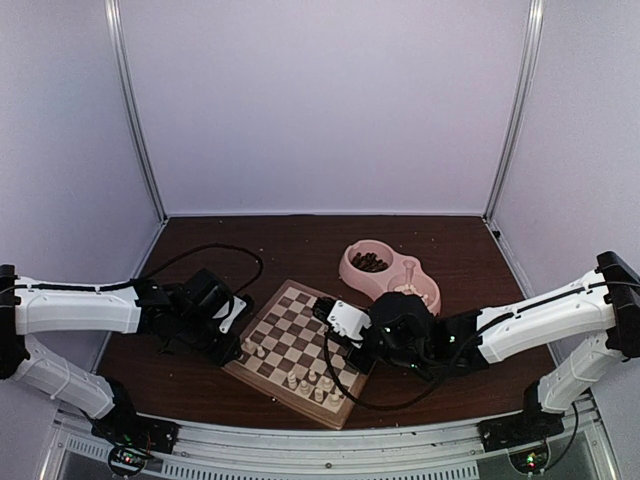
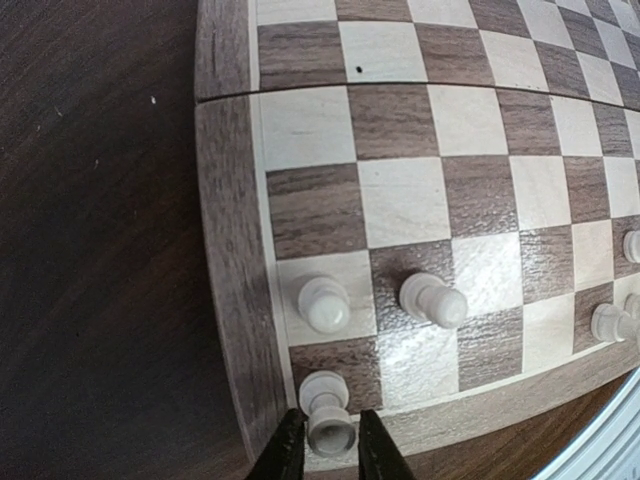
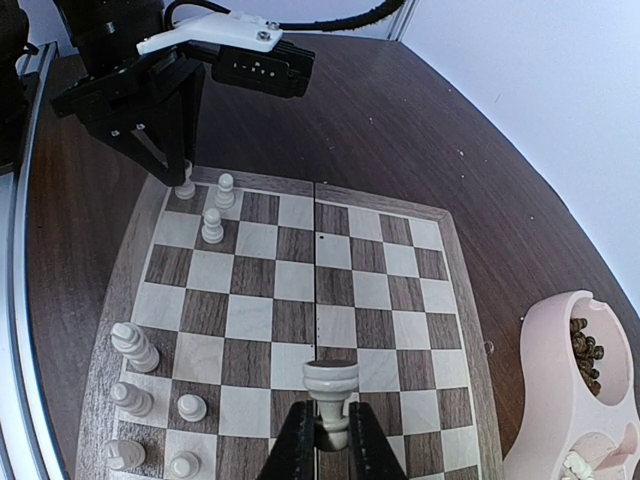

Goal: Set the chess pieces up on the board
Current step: Place the rook at a1, then place the pawn on the chessboard.

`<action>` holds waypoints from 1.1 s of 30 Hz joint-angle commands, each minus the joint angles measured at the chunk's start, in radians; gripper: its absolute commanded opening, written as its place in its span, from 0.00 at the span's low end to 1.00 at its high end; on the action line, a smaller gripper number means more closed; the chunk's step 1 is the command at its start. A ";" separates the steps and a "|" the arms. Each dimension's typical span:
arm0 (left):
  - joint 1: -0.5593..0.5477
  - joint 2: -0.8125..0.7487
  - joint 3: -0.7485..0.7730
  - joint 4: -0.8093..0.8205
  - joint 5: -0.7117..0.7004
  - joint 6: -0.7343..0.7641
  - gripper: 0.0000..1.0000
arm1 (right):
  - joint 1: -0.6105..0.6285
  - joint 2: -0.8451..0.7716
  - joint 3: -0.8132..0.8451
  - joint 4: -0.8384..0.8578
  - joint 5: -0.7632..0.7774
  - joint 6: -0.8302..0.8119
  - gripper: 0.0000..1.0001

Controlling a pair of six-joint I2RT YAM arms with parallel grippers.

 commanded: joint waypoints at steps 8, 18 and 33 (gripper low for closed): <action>-0.006 0.008 0.016 0.046 0.053 0.021 0.19 | 0.003 -0.021 -0.005 0.005 0.011 0.006 0.00; -0.005 0.002 0.015 0.045 0.051 0.023 0.34 | 0.004 -0.021 -0.004 0.002 0.009 0.005 0.00; -0.011 -0.416 -0.028 0.036 0.069 -0.033 0.56 | 0.003 -0.016 0.001 0.005 -0.067 -0.007 0.00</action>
